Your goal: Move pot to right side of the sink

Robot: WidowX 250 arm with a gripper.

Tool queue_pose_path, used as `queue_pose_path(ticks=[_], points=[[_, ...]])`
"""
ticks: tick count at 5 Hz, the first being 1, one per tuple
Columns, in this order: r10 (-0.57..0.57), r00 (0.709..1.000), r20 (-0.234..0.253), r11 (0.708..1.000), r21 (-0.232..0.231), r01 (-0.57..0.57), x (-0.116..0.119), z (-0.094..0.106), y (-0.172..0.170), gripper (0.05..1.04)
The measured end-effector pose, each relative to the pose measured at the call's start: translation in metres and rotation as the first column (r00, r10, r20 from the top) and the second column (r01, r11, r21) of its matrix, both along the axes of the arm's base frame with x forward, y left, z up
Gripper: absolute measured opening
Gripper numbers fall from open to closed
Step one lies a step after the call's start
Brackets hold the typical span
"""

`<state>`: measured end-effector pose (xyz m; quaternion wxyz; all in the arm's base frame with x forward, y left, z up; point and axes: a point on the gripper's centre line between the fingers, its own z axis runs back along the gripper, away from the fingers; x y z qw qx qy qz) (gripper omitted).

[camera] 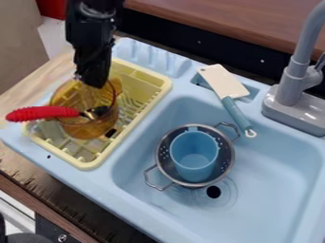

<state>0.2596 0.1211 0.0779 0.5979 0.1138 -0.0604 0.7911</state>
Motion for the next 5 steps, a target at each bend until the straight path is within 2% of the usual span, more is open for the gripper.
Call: queue_pose_path(ticks=[1,2,3,4,5], points=[[-0.008,1.000,-0.020,1.000,0.009,0.008,-0.001,0.006,-0.005,0.056],[-0.044,0.999,-0.001,0.999,-0.032,0.044,-0.008,0.030,-0.012,0.056],[-0.060,0.998,-0.019,0.997,-0.044,0.059,-0.010,0.040,-0.022,0.056],[-0.112,0.993,-0.041,0.994,-0.024,0.111,-0.005,0.042,-0.052,0.056],[-0.164,0.986,-0.031,0.986,-0.021,0.163,-0.017,0.042,-0.079,0.056]])
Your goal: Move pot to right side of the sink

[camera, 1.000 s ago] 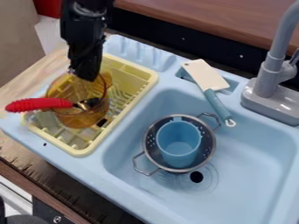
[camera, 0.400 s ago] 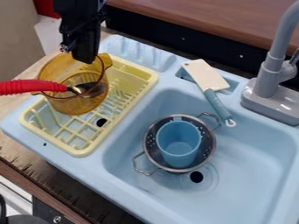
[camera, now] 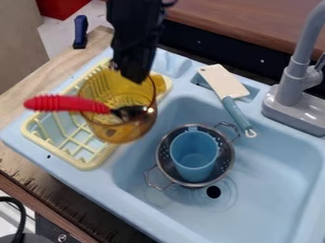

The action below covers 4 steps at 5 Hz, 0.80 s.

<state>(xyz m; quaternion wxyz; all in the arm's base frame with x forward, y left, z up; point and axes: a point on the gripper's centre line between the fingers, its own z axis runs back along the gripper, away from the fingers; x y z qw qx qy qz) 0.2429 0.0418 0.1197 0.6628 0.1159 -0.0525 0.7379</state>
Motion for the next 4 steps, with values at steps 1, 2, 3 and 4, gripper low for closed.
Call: queue_pose_path(ticks=[1,2,3,4], points=[[0.000,1.000,0.011,1.000,-0.012,0.000,-0.006,-0.003,-0.024,0.056],[-0.020,0.999,0.027,1.000,-0.018,0.021,0.001,0.016,-0.050,0.056],[-0.036,0.999,0.013,0.999,-0.022,0.036,0.000,0.017,-0.077,0.056],[-0.050,0.999,-0.003,0.998,-0.022,0.050,-0.001,0.006,-0.098,0.056]])
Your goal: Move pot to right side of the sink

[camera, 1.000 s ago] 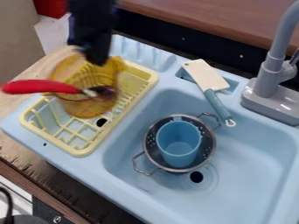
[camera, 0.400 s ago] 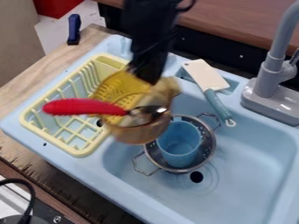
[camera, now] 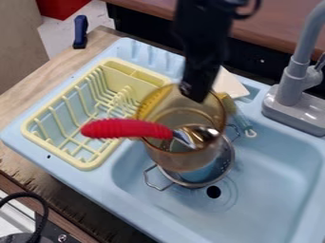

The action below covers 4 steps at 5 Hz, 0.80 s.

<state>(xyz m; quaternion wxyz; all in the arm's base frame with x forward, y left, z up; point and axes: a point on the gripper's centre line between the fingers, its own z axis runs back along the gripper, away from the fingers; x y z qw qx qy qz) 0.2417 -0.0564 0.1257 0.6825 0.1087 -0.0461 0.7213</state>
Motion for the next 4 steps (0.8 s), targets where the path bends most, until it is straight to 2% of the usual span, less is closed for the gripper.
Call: queue_pose_path(ticks=[2,3,4], points=[[-0.005,1.000,0.030,1.000,-0.009,0.006,-0.002,-0.014,-0.034,0.056],[0.005,1.000,0.022,1.000,-0.011,-0.004,-0.004,-0.024,-0.045,0.056],[0.003,1.000,0.024,1.000,0.009,-0.003,-0.007,-0.035,-0.055,0.056]])
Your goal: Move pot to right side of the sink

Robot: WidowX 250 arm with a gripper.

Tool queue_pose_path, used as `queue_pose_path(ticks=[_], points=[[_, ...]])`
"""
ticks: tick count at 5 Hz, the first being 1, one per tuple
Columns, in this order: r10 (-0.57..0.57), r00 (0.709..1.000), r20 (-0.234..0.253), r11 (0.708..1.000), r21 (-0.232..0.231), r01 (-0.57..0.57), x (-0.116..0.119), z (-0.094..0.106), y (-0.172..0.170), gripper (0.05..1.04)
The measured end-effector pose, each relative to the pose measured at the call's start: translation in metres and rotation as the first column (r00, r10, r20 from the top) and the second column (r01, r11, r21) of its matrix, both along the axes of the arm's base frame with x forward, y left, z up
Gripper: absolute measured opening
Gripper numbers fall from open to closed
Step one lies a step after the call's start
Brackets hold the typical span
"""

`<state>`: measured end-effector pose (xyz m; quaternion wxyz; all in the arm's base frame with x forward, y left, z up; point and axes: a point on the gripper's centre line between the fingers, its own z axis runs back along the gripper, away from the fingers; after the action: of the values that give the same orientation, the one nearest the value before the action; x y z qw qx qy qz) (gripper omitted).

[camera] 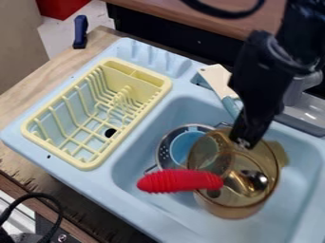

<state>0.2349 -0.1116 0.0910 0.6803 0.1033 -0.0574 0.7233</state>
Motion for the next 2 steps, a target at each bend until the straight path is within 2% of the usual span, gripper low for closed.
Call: queue_pose_path(ticks=[2], points=[[-0.009,1.000,0.017,0.999,0.038,0.008,-0.001,-0.026,-0.014,0.056]])
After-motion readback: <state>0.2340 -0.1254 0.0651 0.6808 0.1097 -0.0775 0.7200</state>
